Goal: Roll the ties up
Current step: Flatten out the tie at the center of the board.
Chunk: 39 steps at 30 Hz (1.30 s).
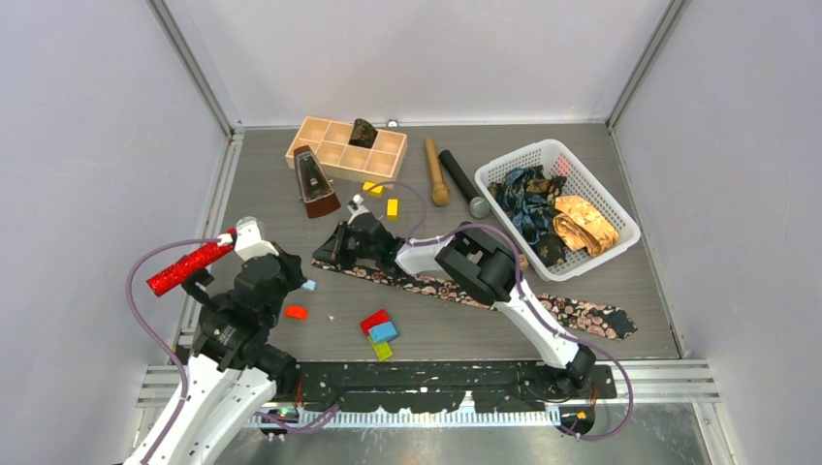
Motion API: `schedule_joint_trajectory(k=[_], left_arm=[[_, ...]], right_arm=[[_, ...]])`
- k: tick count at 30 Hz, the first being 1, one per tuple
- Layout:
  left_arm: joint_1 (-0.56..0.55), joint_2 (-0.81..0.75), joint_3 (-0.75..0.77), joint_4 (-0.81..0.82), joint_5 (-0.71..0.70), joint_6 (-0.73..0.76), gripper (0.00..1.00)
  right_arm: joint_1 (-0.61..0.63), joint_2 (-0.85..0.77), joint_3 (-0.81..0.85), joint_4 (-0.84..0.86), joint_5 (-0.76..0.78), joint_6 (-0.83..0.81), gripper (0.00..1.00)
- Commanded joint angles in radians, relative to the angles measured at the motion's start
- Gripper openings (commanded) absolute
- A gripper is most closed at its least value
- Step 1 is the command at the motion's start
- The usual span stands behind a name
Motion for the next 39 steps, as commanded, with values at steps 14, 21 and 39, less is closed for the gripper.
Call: schedule_joint_trajectory(k=[14, 21, 39], left_arm=[[0.004, 0.016, 0.064, -0.017, -0.013, 0.008, 0.51], [0.004, 0.080, 0.003, 0.063, 0.048, -0.034, 0.56], [0.004, 0.162, -0.048, 0.176, 0.105, -0.046, 0.54]], right_arm=[[0.007, -0.268, 0.019, -0.130, 0.033, -0.118, 0.05], [0.004, -0.422, -0.143, -0.296, 0.090, -0.162, 0.05], [-0.084, -1.176, -0.690, -1.321, 0.694, -0.111, 0.33]])
